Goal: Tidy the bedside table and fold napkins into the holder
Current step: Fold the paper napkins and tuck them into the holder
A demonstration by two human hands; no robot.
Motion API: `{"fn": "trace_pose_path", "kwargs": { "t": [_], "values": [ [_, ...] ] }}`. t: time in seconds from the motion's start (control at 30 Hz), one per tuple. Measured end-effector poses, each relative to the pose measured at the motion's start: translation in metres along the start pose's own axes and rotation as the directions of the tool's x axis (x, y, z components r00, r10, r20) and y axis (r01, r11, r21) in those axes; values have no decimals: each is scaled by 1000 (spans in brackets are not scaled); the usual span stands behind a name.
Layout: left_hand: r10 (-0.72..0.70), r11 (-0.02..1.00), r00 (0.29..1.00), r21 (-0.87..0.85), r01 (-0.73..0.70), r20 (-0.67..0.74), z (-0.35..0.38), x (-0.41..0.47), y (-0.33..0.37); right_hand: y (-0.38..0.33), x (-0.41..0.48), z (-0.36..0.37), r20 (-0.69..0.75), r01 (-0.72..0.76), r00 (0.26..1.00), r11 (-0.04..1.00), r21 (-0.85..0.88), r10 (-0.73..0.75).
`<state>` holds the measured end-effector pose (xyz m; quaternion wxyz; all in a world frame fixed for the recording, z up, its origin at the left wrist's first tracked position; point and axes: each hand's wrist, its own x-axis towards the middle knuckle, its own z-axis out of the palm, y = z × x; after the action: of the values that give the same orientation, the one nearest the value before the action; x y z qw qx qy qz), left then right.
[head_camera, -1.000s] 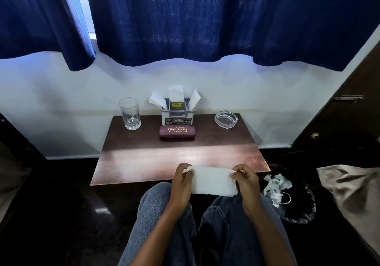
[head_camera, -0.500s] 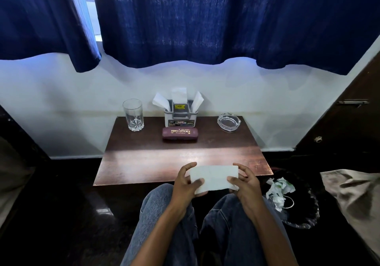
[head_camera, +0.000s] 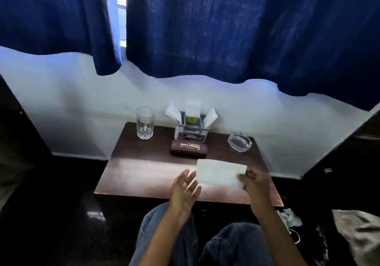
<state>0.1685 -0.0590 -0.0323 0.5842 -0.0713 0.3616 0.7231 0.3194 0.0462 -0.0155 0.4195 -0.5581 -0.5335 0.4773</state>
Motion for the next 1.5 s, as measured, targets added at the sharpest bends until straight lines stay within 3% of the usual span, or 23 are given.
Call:
{"fn": "trace_pose_path", "kwargs": {
  "t": [0.13, 0.23, 0.33, 0.47, 0.7, 0.93, 1.1, 1.33, 1.5],
  "values": [
    [-79, 994, 995, -80, 75, -54, 0, 18, 5, -53, 50, 38, 32, 206, 979, 968, -143, -203],
    [-53, 996, 993, -71, 45, -109, 7, 33, 6, -90, 81, 74, 82, 378, 922, 839, -391, -377],
    [-28, 999, 994, -37, 25, -107, 13, 51, 8, -110, 111, 107, 91, 461, 871, 740, -490, -483],
    [-22, 999, 997, -37, 20, -79, 13, 69, 10, -118, 141, 141, 168, 519, 831, 632, -575, -530],
    [-44, 999, 997, -16, 43, -66, 12, 80, 13, -110, 157, 176, 394, 620, 748, 350, -702, -534],
    [-27, 999, 999, -26, 26, -42, 12, 79, 13, -111, 160, 185, 332, 600, 752, 382, -703, -570],
    [-9, 1000, 999, 1, 9, -37, 14, 76, 12, -107, 165, 188, 460, 608, 782, 349, -713, -420],
    [-14, 1000, 998, -25, 12, -57, 13, 75, 13, -102, 167, 190, 403, 561, 820, 431, -707, -406],
    [-14, 1000, 999, -27, 13, -42, 13, 74, 13, -102, 169, 194, 526, 587, 809, 322, -742, -263]
  ]
}}
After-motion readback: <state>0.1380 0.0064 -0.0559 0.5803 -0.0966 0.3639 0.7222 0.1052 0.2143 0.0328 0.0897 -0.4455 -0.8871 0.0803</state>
